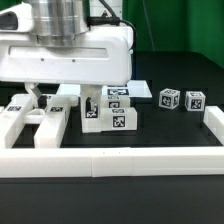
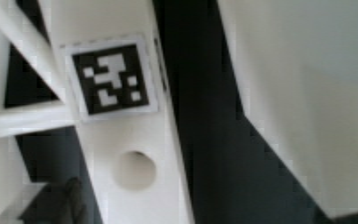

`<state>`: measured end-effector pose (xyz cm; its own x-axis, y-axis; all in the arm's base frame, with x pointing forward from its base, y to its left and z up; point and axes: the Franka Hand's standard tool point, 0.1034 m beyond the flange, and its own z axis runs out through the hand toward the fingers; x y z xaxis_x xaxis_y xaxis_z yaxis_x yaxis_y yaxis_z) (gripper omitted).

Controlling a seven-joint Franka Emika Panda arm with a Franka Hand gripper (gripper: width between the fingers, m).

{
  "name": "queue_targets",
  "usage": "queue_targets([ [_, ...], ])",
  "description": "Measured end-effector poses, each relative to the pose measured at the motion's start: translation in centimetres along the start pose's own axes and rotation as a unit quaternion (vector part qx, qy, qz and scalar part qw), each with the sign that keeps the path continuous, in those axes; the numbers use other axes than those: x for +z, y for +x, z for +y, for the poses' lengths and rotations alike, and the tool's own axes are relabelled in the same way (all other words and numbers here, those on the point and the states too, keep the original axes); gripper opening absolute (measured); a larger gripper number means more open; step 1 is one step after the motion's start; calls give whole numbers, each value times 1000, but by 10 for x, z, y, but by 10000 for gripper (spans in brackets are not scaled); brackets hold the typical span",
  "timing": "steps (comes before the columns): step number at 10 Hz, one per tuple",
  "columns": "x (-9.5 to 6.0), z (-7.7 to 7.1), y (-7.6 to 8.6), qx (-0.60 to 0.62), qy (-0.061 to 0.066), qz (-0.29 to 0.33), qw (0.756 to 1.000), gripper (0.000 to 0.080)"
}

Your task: Assemble chair

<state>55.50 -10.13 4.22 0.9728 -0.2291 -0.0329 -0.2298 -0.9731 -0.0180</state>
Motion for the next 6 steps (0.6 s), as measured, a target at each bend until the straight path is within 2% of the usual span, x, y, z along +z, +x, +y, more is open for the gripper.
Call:
queue_targets([
  [2, -1, 1, 2, -6, 0, 0, 1000, 649],
  [4, -6, 14, 24, -63, -2, 15, 998, 649],
  [5, -6, 21, 30, -89, -3, 26, 996, 649],
  [6, -5, 20, 29, -75, -3, 25, 997, 649],
])
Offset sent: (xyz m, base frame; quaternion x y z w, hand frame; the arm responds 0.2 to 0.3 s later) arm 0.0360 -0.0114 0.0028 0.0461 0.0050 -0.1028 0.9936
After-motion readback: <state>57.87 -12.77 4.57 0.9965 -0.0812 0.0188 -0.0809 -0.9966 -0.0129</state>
